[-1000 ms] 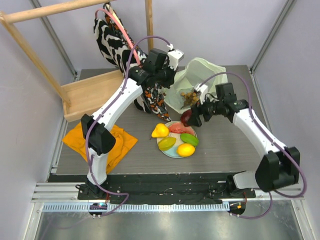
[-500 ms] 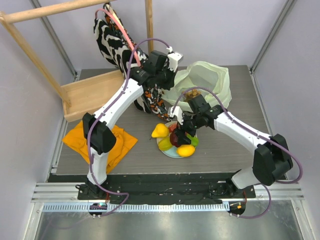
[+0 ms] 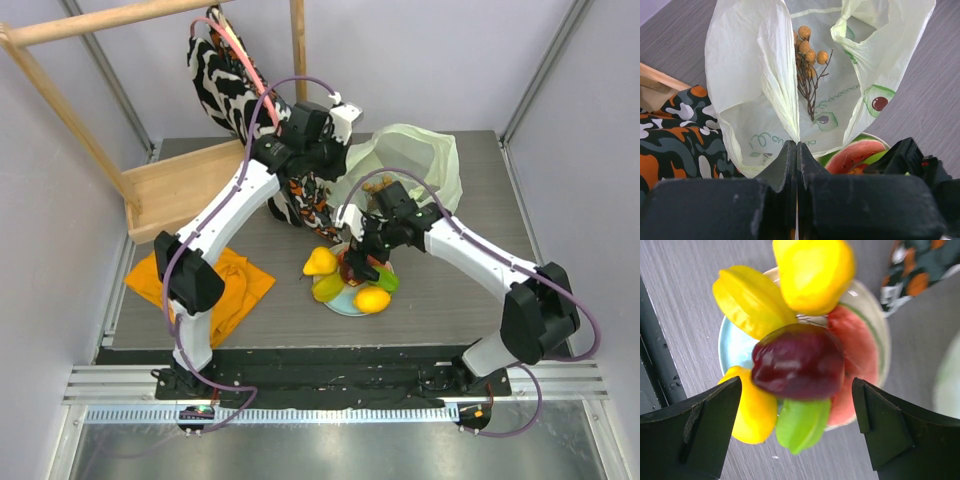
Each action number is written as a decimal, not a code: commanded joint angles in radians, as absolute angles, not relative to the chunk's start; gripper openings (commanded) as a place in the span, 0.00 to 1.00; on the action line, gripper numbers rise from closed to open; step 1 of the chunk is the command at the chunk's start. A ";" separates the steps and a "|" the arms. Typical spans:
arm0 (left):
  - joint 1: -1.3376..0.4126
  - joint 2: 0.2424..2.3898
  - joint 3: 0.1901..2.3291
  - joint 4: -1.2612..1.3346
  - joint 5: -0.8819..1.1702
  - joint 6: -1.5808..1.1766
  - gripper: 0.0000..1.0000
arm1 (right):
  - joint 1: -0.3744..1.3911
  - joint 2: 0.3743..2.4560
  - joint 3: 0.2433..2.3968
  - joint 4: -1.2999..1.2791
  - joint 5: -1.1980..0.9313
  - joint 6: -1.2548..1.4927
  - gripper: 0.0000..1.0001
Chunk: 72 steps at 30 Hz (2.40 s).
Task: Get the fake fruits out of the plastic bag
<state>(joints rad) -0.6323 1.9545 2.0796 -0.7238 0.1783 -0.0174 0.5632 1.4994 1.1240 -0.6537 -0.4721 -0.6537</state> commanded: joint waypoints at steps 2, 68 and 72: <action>-0.626 1.902 2.075 -0.698 0.228 -0.017 0.00 | 0.546 1.324 1.255 -0.664 -0.410 -0.592 1.00; -0.655 2.043 2.157 -0.670 0.170 -0.080 0.00 | 0.198 1.204 1.338 -0.629 -0.507 -0.432 0.20; -0.653 2.059 2.195 -0.670 0.126 -0.061 0.00 | 0.238 1.192 1.338 -0.770 -0.574 -0.537 0.20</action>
